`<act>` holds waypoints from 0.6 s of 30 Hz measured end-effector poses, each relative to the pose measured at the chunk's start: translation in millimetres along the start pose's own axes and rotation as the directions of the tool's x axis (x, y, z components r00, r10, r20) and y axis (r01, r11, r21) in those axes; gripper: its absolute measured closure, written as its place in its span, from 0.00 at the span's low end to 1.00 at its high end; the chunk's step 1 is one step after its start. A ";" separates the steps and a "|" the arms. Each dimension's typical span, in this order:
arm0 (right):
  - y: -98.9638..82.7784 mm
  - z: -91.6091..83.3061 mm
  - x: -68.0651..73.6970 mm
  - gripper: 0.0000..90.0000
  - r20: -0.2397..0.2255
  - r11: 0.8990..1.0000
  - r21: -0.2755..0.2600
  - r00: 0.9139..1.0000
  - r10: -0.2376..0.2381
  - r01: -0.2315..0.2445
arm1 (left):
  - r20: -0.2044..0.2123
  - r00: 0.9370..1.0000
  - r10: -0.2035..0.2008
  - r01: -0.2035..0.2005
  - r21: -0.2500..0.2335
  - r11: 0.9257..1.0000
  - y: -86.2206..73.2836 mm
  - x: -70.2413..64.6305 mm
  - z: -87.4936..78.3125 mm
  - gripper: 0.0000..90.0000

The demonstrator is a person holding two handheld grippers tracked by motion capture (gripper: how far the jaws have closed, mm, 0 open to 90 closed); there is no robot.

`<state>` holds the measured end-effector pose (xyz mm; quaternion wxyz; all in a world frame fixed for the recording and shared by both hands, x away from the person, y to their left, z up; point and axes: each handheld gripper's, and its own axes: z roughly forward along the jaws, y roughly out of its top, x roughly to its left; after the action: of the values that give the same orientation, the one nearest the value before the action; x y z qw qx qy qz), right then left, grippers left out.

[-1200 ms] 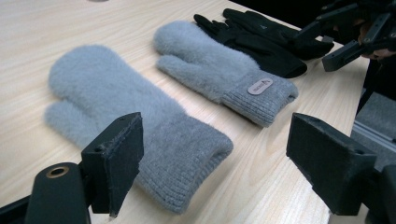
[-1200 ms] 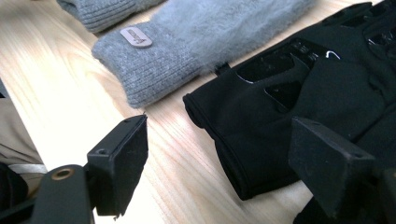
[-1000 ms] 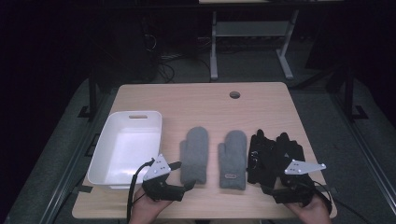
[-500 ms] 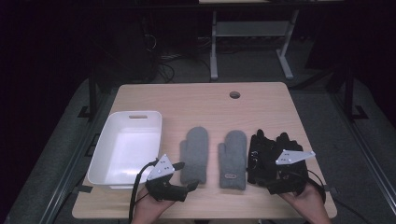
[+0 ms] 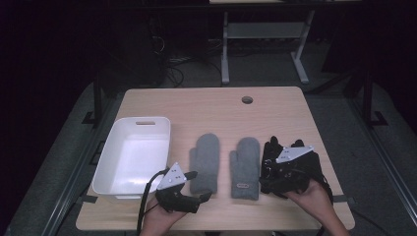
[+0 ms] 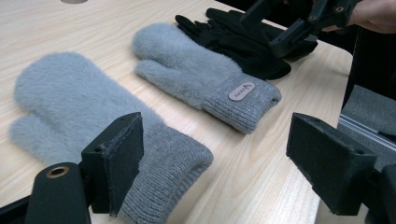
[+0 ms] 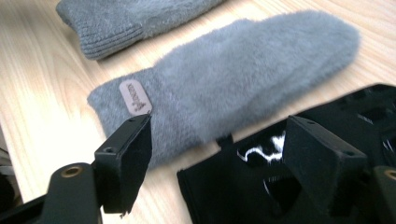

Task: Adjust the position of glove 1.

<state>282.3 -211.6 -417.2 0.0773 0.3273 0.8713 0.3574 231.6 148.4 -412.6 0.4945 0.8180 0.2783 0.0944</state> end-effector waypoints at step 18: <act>31.7 31.5 -0.6 0.31 -0.031 0.994 0.086 0.997 -0.067 0.069 | -0.008 1.000 0.002 -0.002 -0.005 1.000 0.7 1.8 -1.9 0.21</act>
<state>310.7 -177.2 -419.1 0.0627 0.2955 0.8978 0.3206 232.4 150.6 -411.3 0.4953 0.8167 0.2792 0.0990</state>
